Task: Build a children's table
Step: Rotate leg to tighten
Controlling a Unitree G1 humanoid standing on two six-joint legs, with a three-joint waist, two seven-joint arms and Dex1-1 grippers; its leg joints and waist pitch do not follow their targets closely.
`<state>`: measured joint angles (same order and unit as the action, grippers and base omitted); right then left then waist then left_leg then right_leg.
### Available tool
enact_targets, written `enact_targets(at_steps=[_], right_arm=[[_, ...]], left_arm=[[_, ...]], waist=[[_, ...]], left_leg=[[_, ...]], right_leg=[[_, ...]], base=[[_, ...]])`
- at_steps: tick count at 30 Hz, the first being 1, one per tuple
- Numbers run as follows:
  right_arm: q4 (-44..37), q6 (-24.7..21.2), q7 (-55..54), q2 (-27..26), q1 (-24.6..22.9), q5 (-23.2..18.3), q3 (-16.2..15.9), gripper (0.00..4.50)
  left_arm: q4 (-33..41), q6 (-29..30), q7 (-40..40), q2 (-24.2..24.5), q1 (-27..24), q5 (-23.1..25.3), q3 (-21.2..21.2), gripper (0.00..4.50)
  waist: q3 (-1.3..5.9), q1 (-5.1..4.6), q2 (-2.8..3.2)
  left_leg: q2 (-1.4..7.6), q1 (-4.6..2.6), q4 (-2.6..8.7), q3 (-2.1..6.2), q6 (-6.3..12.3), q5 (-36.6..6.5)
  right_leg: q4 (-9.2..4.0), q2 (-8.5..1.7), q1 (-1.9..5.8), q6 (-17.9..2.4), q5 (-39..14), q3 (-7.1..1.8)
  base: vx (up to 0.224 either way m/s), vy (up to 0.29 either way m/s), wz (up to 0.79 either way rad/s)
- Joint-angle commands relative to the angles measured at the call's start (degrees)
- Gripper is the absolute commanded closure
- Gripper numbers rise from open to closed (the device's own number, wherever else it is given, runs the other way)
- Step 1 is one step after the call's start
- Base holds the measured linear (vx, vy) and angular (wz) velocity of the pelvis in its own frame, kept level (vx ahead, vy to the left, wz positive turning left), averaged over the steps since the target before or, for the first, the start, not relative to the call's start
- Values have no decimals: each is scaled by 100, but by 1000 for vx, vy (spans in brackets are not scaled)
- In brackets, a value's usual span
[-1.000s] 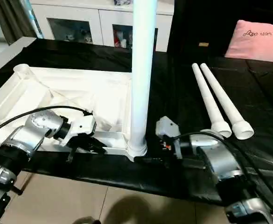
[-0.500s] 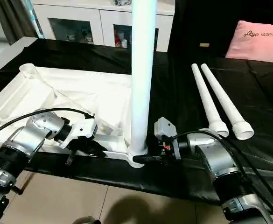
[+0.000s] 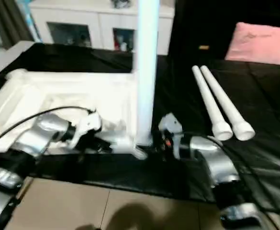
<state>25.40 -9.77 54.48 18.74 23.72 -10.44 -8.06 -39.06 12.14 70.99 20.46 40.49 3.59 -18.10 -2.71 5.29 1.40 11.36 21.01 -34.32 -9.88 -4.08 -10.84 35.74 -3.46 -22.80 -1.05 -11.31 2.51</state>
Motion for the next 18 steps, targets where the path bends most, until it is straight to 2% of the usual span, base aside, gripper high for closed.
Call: enact_targets(at_steps=[1, 3, 4, 5, 8, 10, 13, 15, 16, 17, 18], right_arm=[[365, -64, -819, -622, 114, 261, -265, 177], [696, -112, -1531, -1039, 296, 310, -136, 177], [696, -112, -1531, -1039, 296, 310, -136, 177], [1050, -172, -2276, -1440, 489, 334, 24, 177], [1226, -241, -2669, -1634, 586, 333, 139, 178], [1501, -285, -3101, -1827, 724, 451, 251, 178], [1650, -248, -3283, -1890, 788, 487, 359, 178], [1676, 109, -3483, -1858, 817, 468, 575, 178], [1670, 128, -3476, -1855, 818, 453, 594, 143], [1650, 191, -3455, -1846, 822, 404, 654, 143], [1544, 270, -3345, -1805, 804, 302, 734, 122]], left_arm=[[48, 422, -935, -459, 355, -208, 355, 450], [-25, 643, -1457, -739, 487, -195, 480, 450], [-25, 643, -1457, -739, 487, -195, 480, 450], [-215, 759, -2103, -1059, 640, -196, 651, 450], [-386, 765, -2473, -1228, 741, -182, 735, 450], [-648, 697, -2962, -1409, 882, -46, 762, 450], [-687, 740, -3102, -1463, 917, -11, 786, 450], [-709, 749, -3126, -1451, 919, 26, 803, 450], [-714, 744, -3126, -1447, 918, 28, 803, 450], [-730, 727, -3124, -1431, 916, 36, 803, 450], [-757, 680, -3084, -1381, 904, 45, 792, 450]], waist=[[319, -20, -36], [313, -52, -35], [326, -60, -31], [338, -56, -35], [349, -38, -26], [372, -15, -11], [378, -2, -15], [372, -2, 5], [379, 1, 2], [376, 1, 3], [373, -1, 6]], left_leg=[[121, -45, 425, 53, -49, -1167], [116, -41, 433, 59, -64, -1170], [112, -50, 421, 50, -52, -1142], [113, -61, 410, 39, -25, -1058], [112, -45, 412, 42, 2, -939], [117, -42, 402, 43, 43, -778], [119, -26, 402, 43, 125, -718], [130, -34, 410, 43, 134, -785], [130, -36, 412, 42, 135, -821], [134, -36, 417, 44, 138, -841], [132, -32, 421, 46, 143, -850]], right_leg=[[-536, -448, 272, -1035, -1815, -214], [-558, -444, 256, -988, -1950, -209], [-556, -434, 248, -992, -1883, -217], [-544, -424, 234, -1044, -1660, -230], [-519, -410, 252, -1106, -1325, -224], [-470, -404, 262, -1185, -810, -226], [-438, -415, 299, -1269, -459, -216], [-452, -425, 292, -1272, -476, -217], [-454, -430, 300, -1274, -499, -216], [-455, -433, 299, -1273, -509, -215], [-456, -430, 305, -1274, -519, -212]], base=[[0, 0, 0], [0, 0, 0], [0, 0, 0], [0, 0, 0], [0, 0, 0], [0, 0, 0], [0, 0, 0], [0, 0, 0], [0, 0, 0], [0, 0, 0], [0, 0, 0]])
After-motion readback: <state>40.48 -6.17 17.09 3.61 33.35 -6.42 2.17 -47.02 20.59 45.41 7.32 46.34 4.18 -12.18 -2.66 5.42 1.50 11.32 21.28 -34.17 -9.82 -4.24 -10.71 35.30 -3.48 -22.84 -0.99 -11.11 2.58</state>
